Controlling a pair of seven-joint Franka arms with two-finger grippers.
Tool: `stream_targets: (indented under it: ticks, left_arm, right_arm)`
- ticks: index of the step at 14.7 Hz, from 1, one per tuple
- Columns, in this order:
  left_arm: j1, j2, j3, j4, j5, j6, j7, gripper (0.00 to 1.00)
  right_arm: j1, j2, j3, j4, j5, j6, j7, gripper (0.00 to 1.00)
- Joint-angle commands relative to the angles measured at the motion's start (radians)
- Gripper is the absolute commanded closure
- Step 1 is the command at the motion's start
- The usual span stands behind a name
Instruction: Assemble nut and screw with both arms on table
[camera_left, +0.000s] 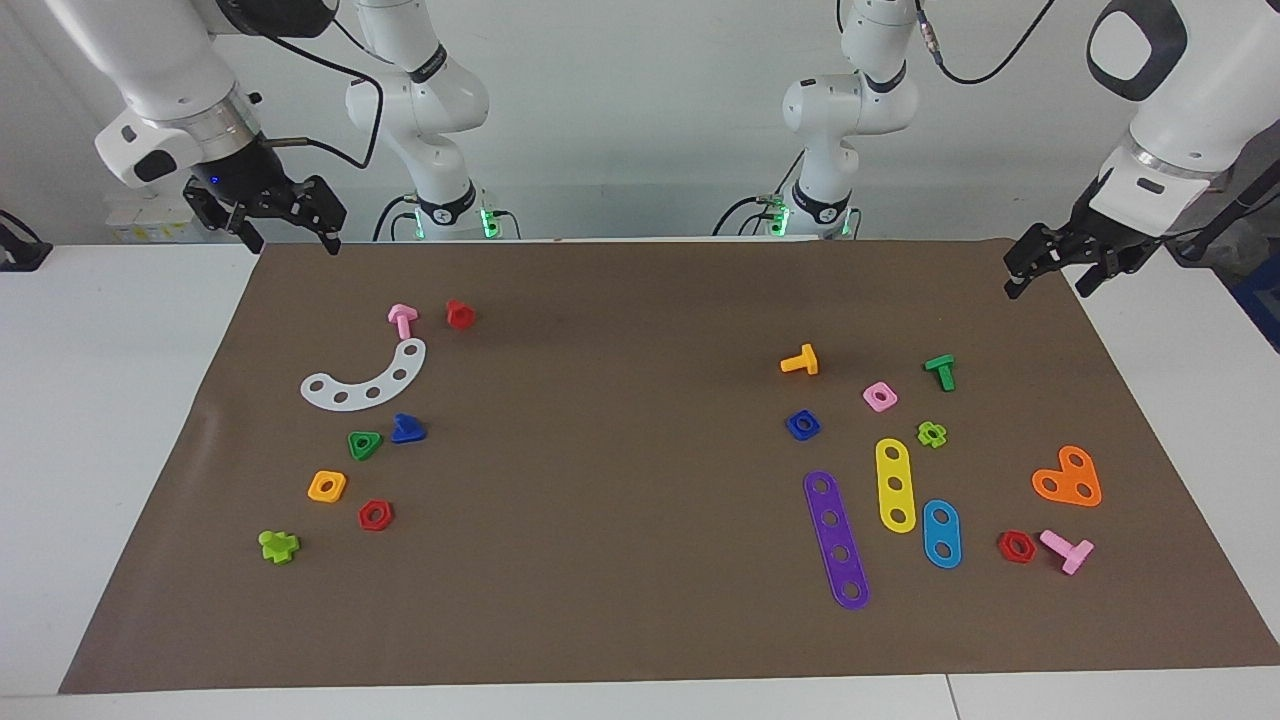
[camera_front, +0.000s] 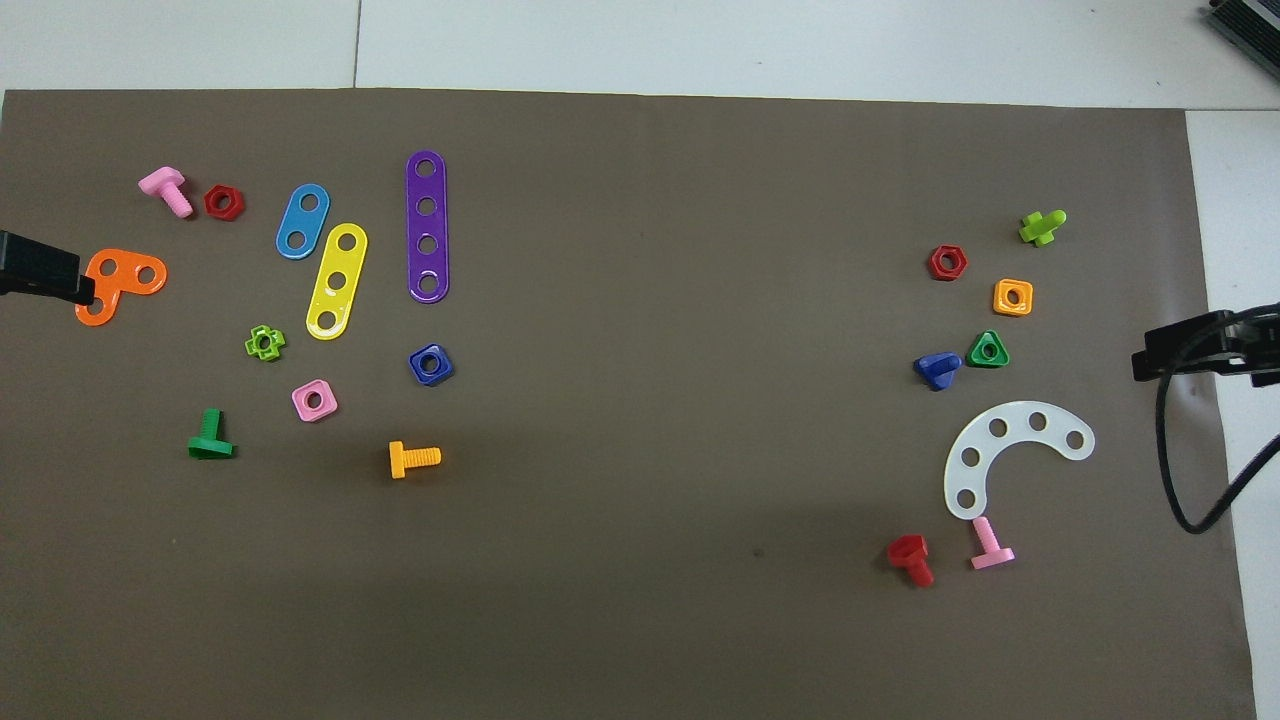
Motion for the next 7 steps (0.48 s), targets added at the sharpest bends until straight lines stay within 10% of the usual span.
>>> stream_targets:
  ticks: [1,7]
  left_arm:
    - [0.001,-0.030,0.001,-0.037,-0.013,0.016,0.011,0.00]
    - [0.000,-0.030,0.001,-0.037,-0.013,0.017,0.010,0.00]
  right_arm:
    - [-0.014,-0.024,0.002,-0.032,0.019,0.024,-0.022,0.00]
    - [-0.005,-0.048,-0.003,-0.080,0.018,0.033,-0.029,0.00]
